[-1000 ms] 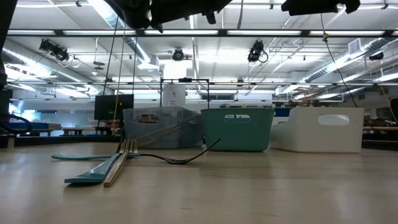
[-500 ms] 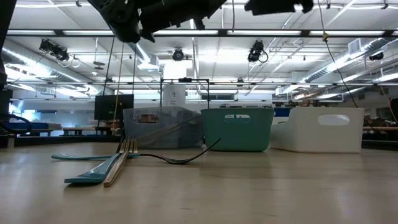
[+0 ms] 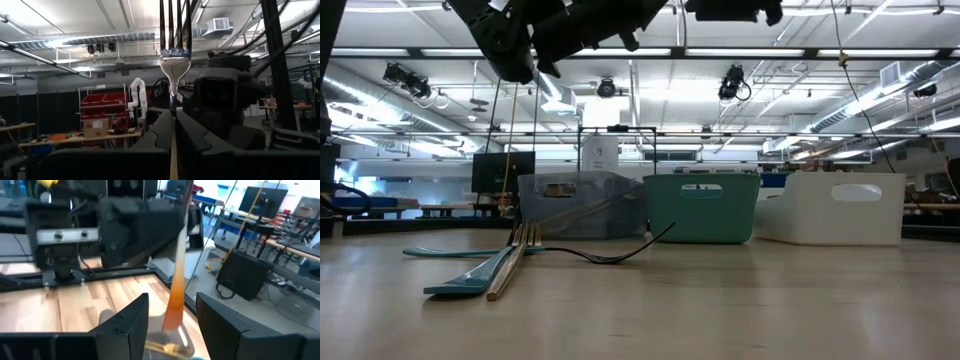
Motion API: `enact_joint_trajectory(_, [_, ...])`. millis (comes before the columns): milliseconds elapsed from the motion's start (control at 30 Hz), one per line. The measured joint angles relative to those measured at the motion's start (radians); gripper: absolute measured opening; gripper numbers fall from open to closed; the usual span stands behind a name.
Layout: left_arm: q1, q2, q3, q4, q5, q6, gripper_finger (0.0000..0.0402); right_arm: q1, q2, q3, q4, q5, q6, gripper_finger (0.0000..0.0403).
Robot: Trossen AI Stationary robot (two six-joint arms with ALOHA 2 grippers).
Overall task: Sort silverware by color (type)
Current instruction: Put the orange fork into the white bin
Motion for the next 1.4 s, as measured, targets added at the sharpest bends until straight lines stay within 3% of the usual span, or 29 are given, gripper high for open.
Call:
enact_joint_trajectory(367, [0.0,0.0,0.0,0.016,0.003,0.001,0.0018,-0.064,0.0,0.0,0.071,-0.078,-0.059,0.0172])
enact_joint_trajectory(800, [0.0,0.0,0.0,0.011,0.011,0.002,0.0018,-0.162,0.0,-0.001,0.125,-0.314,-0.087,0.017])
enact_joint_trajectory(1400, [0.0,0.0,0.0,-0.027,0.011,0.027,0.0018,-0.167,0.0,-0.002,0.131,-0.311,-0.12,0.0075])
